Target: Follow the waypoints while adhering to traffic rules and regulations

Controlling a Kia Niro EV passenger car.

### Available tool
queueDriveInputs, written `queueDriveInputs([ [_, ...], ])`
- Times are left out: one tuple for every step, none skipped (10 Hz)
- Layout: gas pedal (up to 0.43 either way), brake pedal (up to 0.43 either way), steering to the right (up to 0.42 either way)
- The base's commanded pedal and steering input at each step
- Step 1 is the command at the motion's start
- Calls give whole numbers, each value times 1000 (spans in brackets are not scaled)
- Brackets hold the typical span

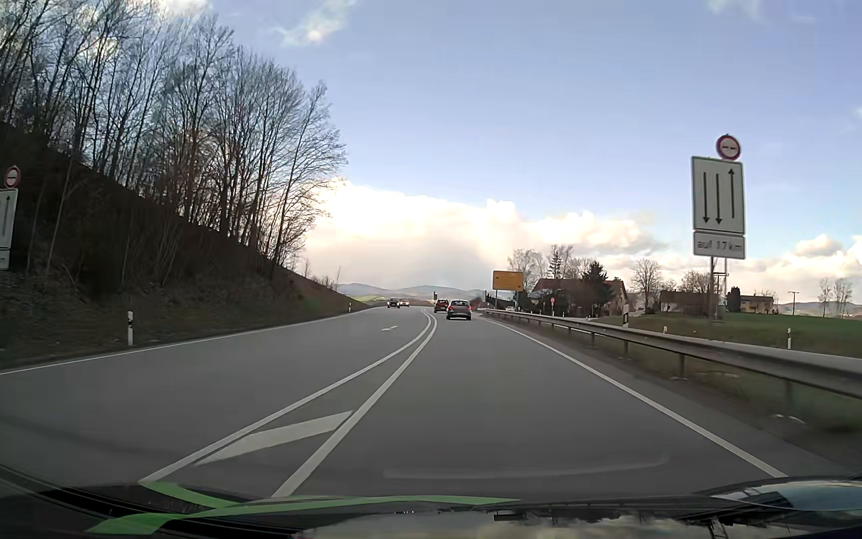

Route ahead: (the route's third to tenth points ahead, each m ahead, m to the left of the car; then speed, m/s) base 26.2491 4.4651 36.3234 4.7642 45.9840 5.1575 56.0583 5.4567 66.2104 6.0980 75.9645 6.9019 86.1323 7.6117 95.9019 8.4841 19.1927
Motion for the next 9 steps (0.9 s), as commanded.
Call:
queueDriveInputs([
  [79,0,-6],
  [79,0,-6],
  [79,0,-5],
  [79,0,-4],
  [79,0,-4],
  [79,0,-5],
  [79,0,-5],
  [79,0,-5],
  [79,0,-6],
])
